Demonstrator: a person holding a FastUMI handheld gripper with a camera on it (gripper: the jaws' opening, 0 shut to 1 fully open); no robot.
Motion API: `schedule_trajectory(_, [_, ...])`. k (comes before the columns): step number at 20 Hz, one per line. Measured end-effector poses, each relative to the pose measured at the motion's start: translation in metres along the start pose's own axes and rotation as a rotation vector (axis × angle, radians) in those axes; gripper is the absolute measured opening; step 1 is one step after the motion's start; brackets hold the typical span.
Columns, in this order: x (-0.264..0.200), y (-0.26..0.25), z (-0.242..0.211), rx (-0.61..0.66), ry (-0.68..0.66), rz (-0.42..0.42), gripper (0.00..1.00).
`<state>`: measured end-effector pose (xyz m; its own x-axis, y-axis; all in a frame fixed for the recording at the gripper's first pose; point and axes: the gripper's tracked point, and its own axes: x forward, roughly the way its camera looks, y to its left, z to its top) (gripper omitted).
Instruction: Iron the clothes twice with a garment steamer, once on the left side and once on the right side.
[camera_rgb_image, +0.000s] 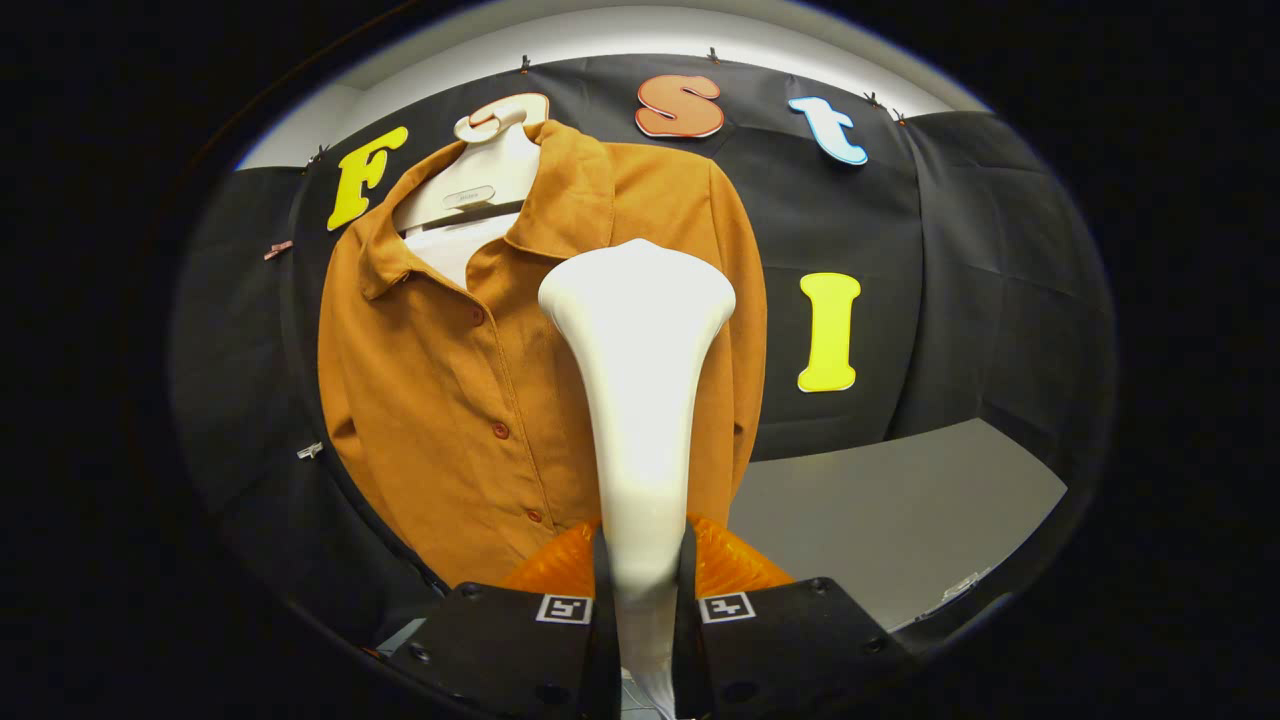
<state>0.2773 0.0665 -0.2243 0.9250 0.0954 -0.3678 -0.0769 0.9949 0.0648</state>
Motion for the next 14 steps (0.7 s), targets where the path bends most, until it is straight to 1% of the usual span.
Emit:
schedule_trajectory(4, [0.016,0.003,-0.007,-0.018,-0.011,-0.03,0.24])
schedule_trajectory(8, [0.025,0.003,-0.025,-0.022,0.014,-0.042,0.24])
schedule_trajectory(14, [0.035,0.002,-0.069,-0.021,0.089,-0.053,0.24])
